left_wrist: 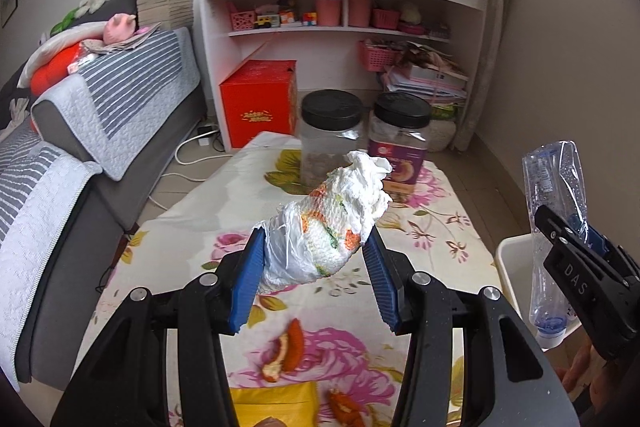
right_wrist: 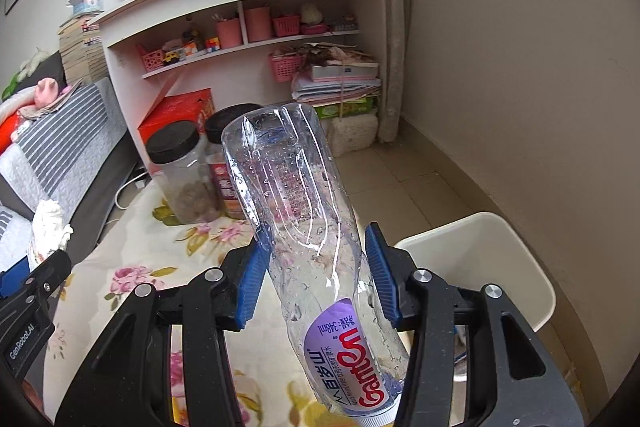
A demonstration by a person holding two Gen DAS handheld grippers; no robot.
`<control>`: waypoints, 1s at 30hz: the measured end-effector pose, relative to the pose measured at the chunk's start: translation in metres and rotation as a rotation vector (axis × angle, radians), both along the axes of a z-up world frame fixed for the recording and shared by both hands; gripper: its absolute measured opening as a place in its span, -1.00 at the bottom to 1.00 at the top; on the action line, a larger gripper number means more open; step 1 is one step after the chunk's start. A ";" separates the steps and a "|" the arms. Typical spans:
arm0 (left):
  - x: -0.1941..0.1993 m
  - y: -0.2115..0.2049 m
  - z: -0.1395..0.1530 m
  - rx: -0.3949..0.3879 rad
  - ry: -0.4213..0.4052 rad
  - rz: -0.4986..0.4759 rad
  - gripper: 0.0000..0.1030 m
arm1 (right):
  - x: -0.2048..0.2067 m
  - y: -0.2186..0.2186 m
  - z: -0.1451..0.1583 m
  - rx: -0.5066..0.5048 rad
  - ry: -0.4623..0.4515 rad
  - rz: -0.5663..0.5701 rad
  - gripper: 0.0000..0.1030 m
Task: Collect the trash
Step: 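Carry the tissue bundle and water bottle over to the wastebasket, then open the right tool to drop the bottle while the left tool drops the tissue bundle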
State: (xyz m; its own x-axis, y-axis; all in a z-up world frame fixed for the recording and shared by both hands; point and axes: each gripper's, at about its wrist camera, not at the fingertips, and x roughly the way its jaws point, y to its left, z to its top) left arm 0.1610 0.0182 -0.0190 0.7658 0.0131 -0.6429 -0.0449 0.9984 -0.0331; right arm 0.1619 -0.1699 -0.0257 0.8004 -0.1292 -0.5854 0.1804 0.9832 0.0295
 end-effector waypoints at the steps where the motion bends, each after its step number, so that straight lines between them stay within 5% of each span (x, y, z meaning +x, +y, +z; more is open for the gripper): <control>1: 0.001 -0.003 0.000 0.000 0.000 -0.005 -0.05 | -0.001 -0.004 0.001 -0.004 -0.004 -0.006 -0.12; 18: 0.009 -0.073 -0.008 0.011 0.014 -0.105 -0.05 | -0.004 -0.091 0.000 -0.037 -0.011 -0.167 -0.16; 30: 0.017 -0.134 -0.022 0.015 0.051 -0.199 -0.05 | -0.002 -0.176 -0.016 0.033 0.048 -0.333 -0.10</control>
State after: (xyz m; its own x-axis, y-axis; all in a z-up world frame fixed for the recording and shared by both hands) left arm 0.1778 -0.1156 -0.0407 0.7206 -0.1257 -0.6818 0.1525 0.9881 -0.0210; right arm 0.1595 -0.3463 -0.0416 0.6887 -0.3593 -0.6297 0.4934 0.8687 0.0439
